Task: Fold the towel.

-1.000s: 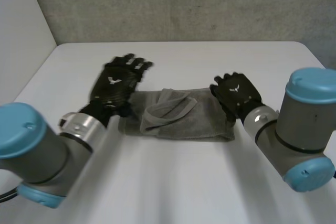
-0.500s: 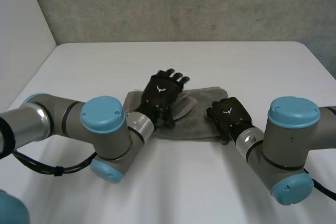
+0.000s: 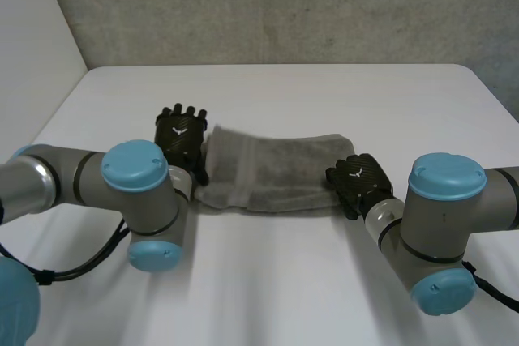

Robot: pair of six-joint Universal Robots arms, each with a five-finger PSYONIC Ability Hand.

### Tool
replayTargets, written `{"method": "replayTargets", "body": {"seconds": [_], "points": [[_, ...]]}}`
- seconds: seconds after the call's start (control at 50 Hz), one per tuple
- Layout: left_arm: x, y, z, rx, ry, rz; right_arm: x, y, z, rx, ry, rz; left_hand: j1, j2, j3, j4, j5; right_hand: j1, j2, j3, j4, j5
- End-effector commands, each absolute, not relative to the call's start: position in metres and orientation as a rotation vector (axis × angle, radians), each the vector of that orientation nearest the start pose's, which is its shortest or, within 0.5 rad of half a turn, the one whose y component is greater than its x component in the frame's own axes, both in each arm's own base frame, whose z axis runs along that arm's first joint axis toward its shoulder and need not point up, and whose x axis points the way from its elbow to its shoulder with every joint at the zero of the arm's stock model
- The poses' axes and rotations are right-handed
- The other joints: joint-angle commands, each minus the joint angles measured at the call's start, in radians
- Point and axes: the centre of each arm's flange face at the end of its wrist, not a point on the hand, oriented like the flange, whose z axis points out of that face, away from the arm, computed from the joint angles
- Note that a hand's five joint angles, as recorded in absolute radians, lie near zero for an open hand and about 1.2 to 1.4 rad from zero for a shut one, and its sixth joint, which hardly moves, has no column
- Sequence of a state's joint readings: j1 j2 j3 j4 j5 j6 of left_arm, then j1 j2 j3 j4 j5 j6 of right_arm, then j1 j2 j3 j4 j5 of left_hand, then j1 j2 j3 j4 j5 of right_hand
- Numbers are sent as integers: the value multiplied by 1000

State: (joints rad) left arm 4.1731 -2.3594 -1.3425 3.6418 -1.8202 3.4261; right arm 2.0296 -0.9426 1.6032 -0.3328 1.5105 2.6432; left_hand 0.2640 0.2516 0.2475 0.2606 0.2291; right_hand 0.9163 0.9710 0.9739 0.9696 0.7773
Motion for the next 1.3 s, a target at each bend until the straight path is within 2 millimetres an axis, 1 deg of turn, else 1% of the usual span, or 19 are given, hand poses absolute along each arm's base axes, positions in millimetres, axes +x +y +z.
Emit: {"method": "replayTargets", "body": {"seconds": [0.02, 0.18, 0.22, 0.34, 0.42, 0.44, 0.5, 0.54, 0.6, 0.7, 0.72, 0.76, 0.78, 0.8, 0.94, 0.98, 1.12, 1.26, 1.3], "points": [[-313, -307, 126, 665, 2181, -2139, 287, -273, 108, -1239, 2217, -1828, -68, -56, -52, -65, -208, 380, 325, 322, 327, 344], [-315, -287, 130, 702, 2204, -2129, 279, -276, 115, -1318, 2256, -1873, -80, -67, -63, -76, -220, 480, 425, 422, 427, 444], [-310, -277, 142, 706, 2200, -2142, 275, -275, 136, -1433, 2229, -1950, -80, -67, -63, -76, -220, 480, 425, 422, 427, 444], [-299, -266, 167, 672, 2164, -2193, 277, -278, 158, -1656, 2130, -2055, -83, -70, -66, -79, -222, 480, 425, 422, 427, 444], [-293, -265, 190, 625, 2117, -2253, 306, -277, 179, -1827, 1876, -2158, -83, -70, -66, -79, -222, 480, 425, 422, 427, 444], [-290, -267, 195, 606, 2103, -2267, 327, -264, 182, -1864, 1735, -2157, -83, -70, -66, -79, -222, 480, 425, 422, 427, 444], [-286, -271, 200, 581, 2089, -2274, 349, -247, 181, -1893, 1599, -2132, -83, -70, -66, -79, -222, 480, 425, 422, 427, 444], [-278, -277, 206, 542, 2071, -2278, 385, -212, 169, -1955, 1357, -2042, -83, -70, -66, -79, -222, 480, 425, 422, 427, 444], [-271, -284, 208, 507, 2061, -2272, 407, -185, 159, -1994, 1184, -1964, -83, -70, -66, -79, -222, 480, 425, 422, 427, 444], [-265, -288, 207, 484, 2064, -2259, 418, -168, 149, -2045, 1050, -1917, -83, -70, -66, -79, -222, 397, 342, 339, 343, 361], [-265, -288, 207, 484, 2064, -2259, 418, -168, 149, -2045, 1050, -1917, -83, -70, -66, -79, -222, 396, 341, 338, 343, 360], [-266, -288, 204, 492, 2072, -2252, 415, -173, 146, -2043, 1088, -1914, -83, -70, -66, -79, -222, -451, -506, -509, -504, -487], [-266, -288, 204, 492, 2072, -2252, 415, -173, 146, -2043, 1088, -1914, -83, -70, -66, -79, -222, -456, -510, -513, -509, -491], [-266, -289, 202, 493, 2077, -2247, 414, -172, 143, -2043, 1106, -1906, -83, -70, -66, -79, -222, -742, -796, -799, -795, -777], [-269, -292, 201, 463, 2100, -2272, 396, -190, 164, -1927, 1324, -1969, -83, -70, -66, -79, -222, -742, -796, -799, -795, -777], [-271, -293, 201, 458, 2109, -2284, 379, -205, 182, -1729, 1501, -1987, -83, -70, -66, -79, -222, -742, -796, -799, -795, -777], [-296, -286, 199, 539, 2190, -2378, 358, -218, 191, -1323, 1739, -1872, -83, -70, -66, -79, -222, -742, -796, -799, -795, -777], [-314, -264, 181, 685, 2312, -2357, 344, -239, 187, -1130, 1871, -1785, -68, -56, -52, -65, -208, -742, -796, -799, -795, -777], [-320, -248, 168, 764, 2380, -2277, 343, -245, 170, -1142, 1936, -1720, -71, -59, -55, -68, -211, -742, -796, -799, -795, -777]]}}
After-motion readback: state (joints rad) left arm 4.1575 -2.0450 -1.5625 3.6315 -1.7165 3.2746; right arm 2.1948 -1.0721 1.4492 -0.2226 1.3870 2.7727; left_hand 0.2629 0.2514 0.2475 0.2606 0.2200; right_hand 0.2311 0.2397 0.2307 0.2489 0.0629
